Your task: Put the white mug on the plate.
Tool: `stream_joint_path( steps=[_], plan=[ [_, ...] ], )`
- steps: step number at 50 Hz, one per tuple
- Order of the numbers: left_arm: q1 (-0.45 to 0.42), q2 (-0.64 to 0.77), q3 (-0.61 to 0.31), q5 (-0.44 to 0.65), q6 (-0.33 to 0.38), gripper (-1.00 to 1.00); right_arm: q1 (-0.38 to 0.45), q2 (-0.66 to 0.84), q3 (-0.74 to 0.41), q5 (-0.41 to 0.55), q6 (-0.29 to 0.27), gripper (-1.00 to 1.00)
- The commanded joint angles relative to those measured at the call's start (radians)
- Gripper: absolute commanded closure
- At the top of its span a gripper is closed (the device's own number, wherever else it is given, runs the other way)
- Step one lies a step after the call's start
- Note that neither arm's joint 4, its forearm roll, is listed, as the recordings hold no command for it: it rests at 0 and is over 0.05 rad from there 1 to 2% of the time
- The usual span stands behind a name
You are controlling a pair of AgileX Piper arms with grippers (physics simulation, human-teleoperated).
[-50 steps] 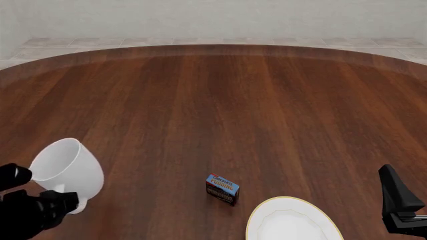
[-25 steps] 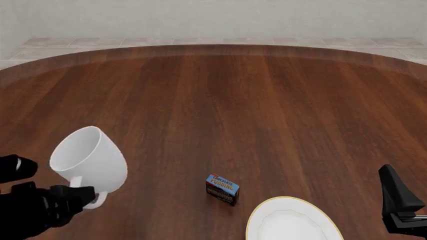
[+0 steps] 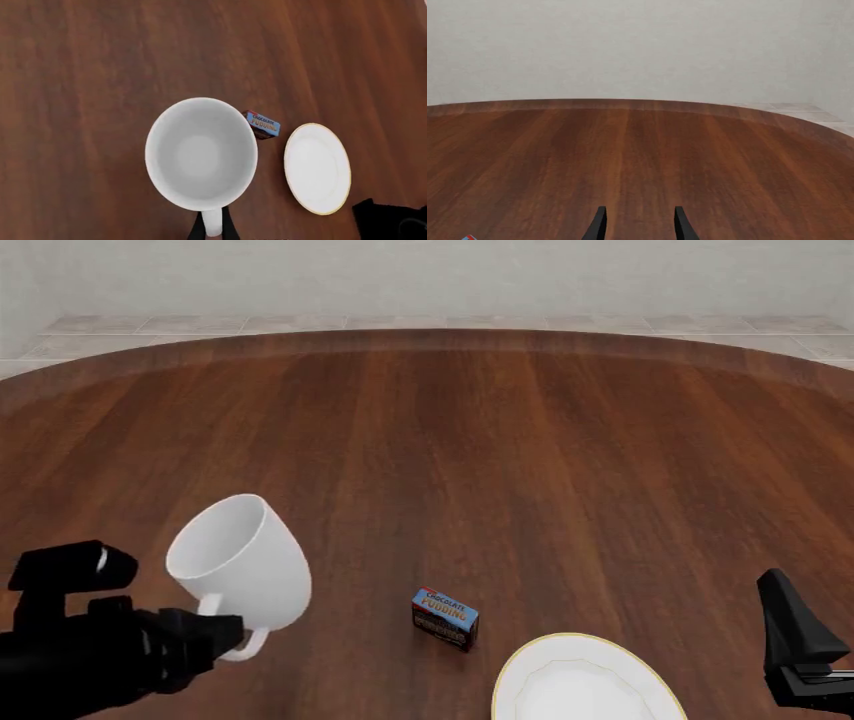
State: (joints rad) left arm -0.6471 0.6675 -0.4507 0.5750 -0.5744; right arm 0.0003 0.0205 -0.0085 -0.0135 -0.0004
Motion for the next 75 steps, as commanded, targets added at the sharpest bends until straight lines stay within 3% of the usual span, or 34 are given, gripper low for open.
stream_joint_path(
  steps=[1, 15, 45, 75],
  plan=[
    [-0.073, 0.057, -0.006, -0.053, -0.024, 1.0, 0.0, 0.004, 0.001, -0.001, 0.0, -1.0],
    [-0.11, 0.106, 0.0, -0.093, -0.026, 1.0, 0.0, 0.003, 0.001, -0.001, 0.0, -1.0],
    [-0.092, 0.129, 0.018, -0.112, -0.002, 1.0, -0.001, 0.003, 0.001, -0.001, 0.0, -1.0],
    [-0.318, 0.399, -0.13, -0.251, -0.033, 1.0, 0.0, 0.003, 0.001, -0.001, 0.0, -1.0]
  ],
)
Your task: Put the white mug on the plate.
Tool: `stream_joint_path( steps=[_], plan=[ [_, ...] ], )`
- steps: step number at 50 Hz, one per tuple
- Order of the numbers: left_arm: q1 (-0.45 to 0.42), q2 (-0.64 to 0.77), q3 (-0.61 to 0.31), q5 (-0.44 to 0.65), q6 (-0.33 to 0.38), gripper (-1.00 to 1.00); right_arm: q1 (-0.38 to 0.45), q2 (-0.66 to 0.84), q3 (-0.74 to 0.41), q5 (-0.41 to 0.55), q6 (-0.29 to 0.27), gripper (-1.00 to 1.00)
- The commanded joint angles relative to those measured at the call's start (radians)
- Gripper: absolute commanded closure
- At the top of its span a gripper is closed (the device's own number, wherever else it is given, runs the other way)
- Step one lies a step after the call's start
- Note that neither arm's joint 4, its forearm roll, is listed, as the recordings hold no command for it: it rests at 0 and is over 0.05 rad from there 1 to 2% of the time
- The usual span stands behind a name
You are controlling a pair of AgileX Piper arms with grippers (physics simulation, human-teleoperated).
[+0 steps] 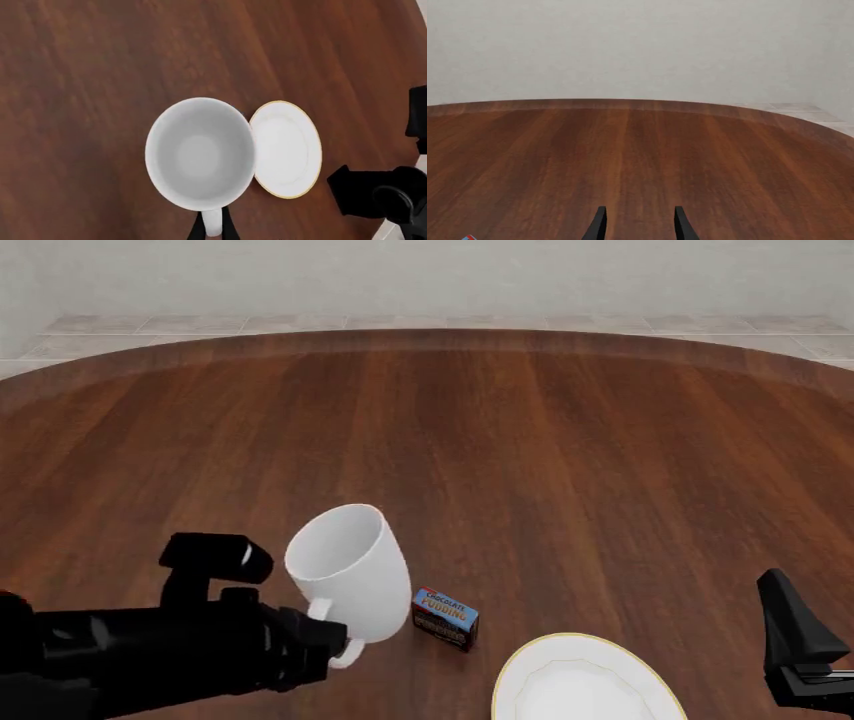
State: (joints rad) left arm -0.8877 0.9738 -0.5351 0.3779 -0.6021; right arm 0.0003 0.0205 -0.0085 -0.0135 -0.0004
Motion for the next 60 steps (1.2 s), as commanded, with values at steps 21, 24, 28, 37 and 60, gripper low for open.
stream_joint_path(
  steps=[21, 24, 28, 37, 60],
  plan=[
    [-0.176, 0.251, -0.102, -0.145, 0.002, 1.0, 0.0, 0.003, 0.001, -0.001, 0.0, -1.0],
    [-0.188, 0.273, -0.109, -0.155, 0.007, 1.0, 0.0, 0.003, 0.001, -0.001, 0.0, -1.0],
    [-0.197, 0.29, -0.117, -0.164, 0.014, 1.0, 0.0, 0.003, 0.001, -0.001, 0.0, -1.0],
    [-0.228, 0.34, -0.146, -0.18, 0.021, 1.0, 0.0, 0.003, 0.001, -0.001, 0.0, -1.0],
    [-0.288, 0.442, -0.22, -0.202, 0.038, 1.0, -0.001, 0.003, 0.001, -0.001, 0.0, -1.0]
  ],
)
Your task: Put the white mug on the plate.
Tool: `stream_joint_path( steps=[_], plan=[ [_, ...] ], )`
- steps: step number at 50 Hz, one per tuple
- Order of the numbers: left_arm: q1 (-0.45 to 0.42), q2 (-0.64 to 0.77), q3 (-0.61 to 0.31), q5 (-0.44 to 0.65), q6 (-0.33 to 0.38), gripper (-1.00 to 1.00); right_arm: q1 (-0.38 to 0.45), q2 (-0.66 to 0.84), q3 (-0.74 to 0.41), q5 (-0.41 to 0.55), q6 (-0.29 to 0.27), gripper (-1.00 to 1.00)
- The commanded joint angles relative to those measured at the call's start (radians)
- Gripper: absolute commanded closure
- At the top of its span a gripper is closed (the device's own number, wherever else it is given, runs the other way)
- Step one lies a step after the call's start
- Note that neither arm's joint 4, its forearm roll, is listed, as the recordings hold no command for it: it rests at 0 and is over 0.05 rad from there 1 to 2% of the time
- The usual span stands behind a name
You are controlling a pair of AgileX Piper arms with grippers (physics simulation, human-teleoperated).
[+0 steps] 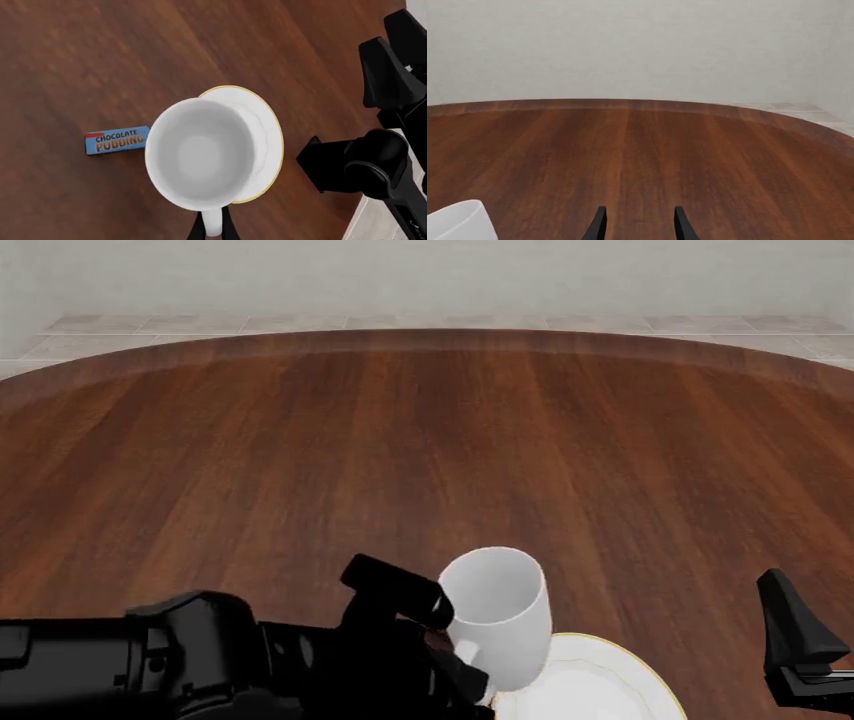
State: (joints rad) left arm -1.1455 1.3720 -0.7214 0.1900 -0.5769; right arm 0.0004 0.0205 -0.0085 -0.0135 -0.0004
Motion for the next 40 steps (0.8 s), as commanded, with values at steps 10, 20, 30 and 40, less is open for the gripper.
stream_joint_path(
  steps=[10, 20, 30, 40],
  plan=[
    [-0.066, 0.096, -0.092, -0.011, 0.076, 1.0, -0.001, 0.003, 0.001, -0.001, 0.0, -1.0],
    [-0.09, 0.147, -0.117, -0.025, 0.083, 1.0, 0.0, 0.003, 0.001, -0.001, 0.0, -1.0],
    [-0.086, 0.176, -0.119, -0.036, 0.103, 1.0, -0.001, 0.003, 0.001, -0.001, 0.0, -1.0],
    [-0.087, 0.204, -0.138, -0.038, 0.135, 1.0, 0.0, 0.003, 0.001, -0.001, 0.0, -1.0]
  ],
)
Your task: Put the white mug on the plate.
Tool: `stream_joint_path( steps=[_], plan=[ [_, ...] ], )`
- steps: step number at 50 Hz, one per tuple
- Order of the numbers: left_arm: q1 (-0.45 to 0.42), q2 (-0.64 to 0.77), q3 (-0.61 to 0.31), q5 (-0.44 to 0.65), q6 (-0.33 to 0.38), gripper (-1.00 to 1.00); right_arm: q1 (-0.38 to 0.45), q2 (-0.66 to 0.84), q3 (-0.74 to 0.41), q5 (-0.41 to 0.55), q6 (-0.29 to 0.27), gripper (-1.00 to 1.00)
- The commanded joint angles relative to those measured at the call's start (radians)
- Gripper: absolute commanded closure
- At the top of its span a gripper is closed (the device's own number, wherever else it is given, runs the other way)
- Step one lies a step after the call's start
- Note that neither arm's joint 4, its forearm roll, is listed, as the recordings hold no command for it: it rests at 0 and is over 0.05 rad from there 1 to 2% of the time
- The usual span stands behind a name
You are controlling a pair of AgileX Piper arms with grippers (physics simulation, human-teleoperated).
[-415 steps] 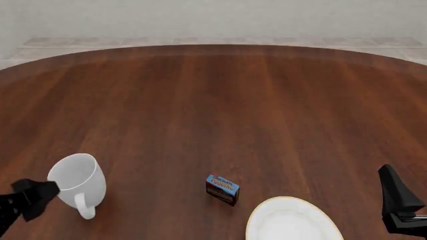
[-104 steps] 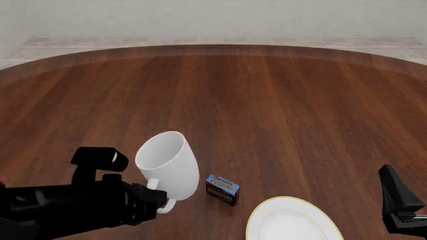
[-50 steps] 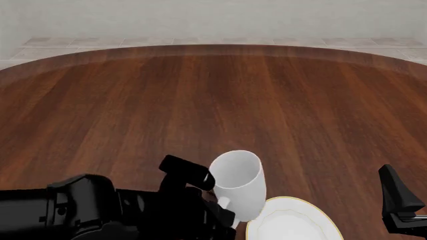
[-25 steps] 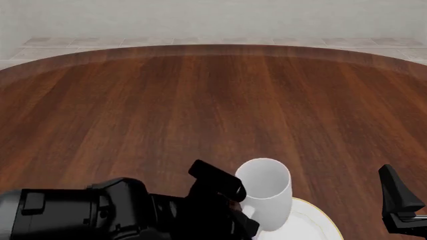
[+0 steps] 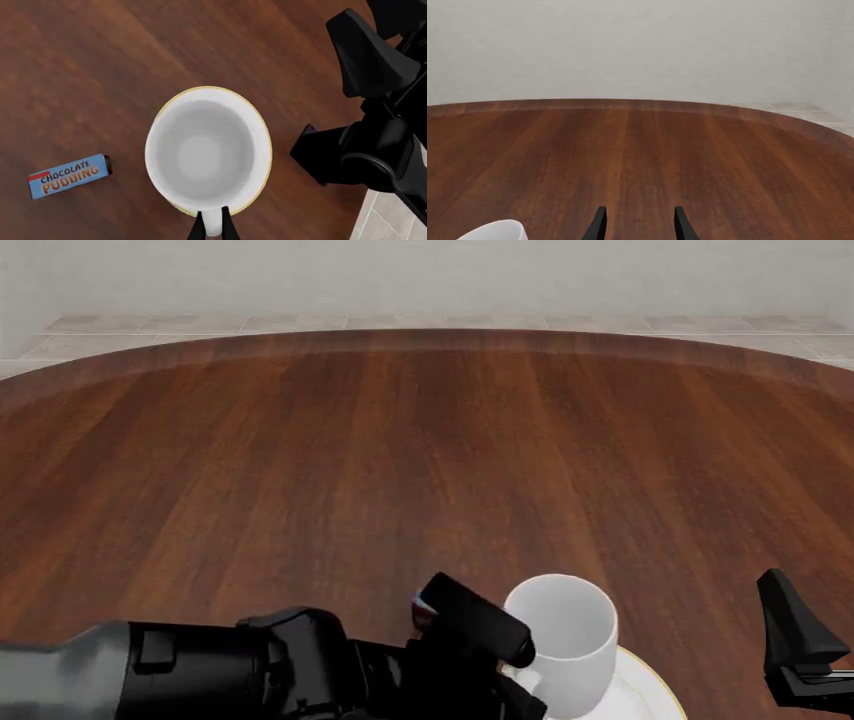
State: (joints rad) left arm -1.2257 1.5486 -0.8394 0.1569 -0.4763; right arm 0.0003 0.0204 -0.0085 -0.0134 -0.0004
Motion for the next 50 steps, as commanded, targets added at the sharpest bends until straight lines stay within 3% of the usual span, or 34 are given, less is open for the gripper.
stream_joint_path(
  steps=[1, 37, 38, 50],
  plan=[
    [-0.009, 0.034, -0.022, -0.008, 0.041, 1.0, 0.0, 0.003, 0.001, -0.001, 0.0, -1.0],
    [-0.029, 0.081, -0.043, -0.023, 0.085, 1.0, -0.001, 0.003, 0.001, -0.001, 0.0, -1.0],
    [-0.028, 0.082, -0.043, -0.019, 0.089, -1.0, 0.0, 0.003, 0.001, -0.001, 0.0, -1.0],
    [-0.028, 0.072, -0.05, -0.007, 0.091, -1.0, -0.001, 0.003, 0.001, -0.001, 0.0, -1.0]
  ],
)
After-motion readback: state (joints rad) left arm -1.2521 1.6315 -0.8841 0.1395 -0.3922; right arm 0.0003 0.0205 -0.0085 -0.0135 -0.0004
